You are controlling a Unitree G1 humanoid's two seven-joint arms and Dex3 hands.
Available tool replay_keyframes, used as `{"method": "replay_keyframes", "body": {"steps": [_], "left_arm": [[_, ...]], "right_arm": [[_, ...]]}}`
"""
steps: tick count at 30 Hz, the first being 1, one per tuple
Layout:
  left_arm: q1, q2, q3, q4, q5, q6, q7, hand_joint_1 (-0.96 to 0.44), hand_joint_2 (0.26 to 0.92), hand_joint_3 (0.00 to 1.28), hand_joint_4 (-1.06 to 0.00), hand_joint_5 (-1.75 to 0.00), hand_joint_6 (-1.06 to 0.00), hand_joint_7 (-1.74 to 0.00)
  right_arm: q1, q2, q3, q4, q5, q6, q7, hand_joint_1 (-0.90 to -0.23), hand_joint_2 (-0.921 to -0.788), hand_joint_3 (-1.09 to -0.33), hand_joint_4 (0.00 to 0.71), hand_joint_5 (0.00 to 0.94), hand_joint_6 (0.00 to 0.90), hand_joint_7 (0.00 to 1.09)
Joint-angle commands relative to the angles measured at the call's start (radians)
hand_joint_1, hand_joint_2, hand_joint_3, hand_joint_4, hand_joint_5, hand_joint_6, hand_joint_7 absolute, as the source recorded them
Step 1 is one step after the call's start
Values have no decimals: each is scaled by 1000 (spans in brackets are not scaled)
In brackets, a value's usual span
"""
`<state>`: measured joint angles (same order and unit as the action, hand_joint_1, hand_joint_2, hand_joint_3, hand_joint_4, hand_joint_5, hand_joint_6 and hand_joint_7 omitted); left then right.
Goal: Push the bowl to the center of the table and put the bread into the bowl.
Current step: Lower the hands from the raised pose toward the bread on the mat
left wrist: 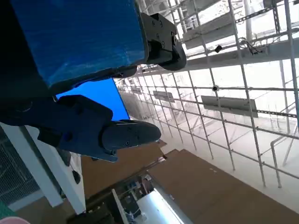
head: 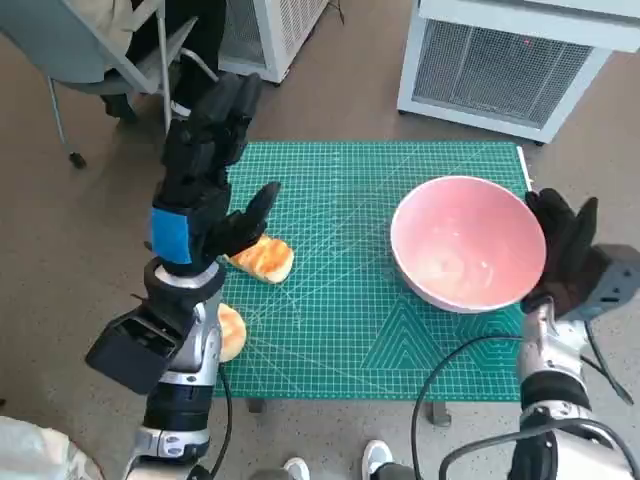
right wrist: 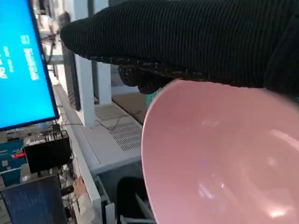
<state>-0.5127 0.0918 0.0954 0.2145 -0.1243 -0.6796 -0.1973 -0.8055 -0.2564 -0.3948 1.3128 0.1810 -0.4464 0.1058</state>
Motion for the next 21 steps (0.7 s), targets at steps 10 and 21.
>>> {"method": "replay_keyframes", "body": {"steps": [10, 21], "left_arm": [[71, 25, 11, -77, 17, 28, 22, -397, 921, 355, -345, -2, -285, -271], [104, 40, 22, -107, 20, 33, 36, -416, 921, 350, -340, 0, -318, -208]], "right_arm": [[-46, 93, 24, 18, -44, 21, -13, -476, -921, -838, 216, 6, 246, 122], [-97, 154, 30, 21, -38, 45, -26, -469, -921, -855, 216, 4, 238, 115]]}}
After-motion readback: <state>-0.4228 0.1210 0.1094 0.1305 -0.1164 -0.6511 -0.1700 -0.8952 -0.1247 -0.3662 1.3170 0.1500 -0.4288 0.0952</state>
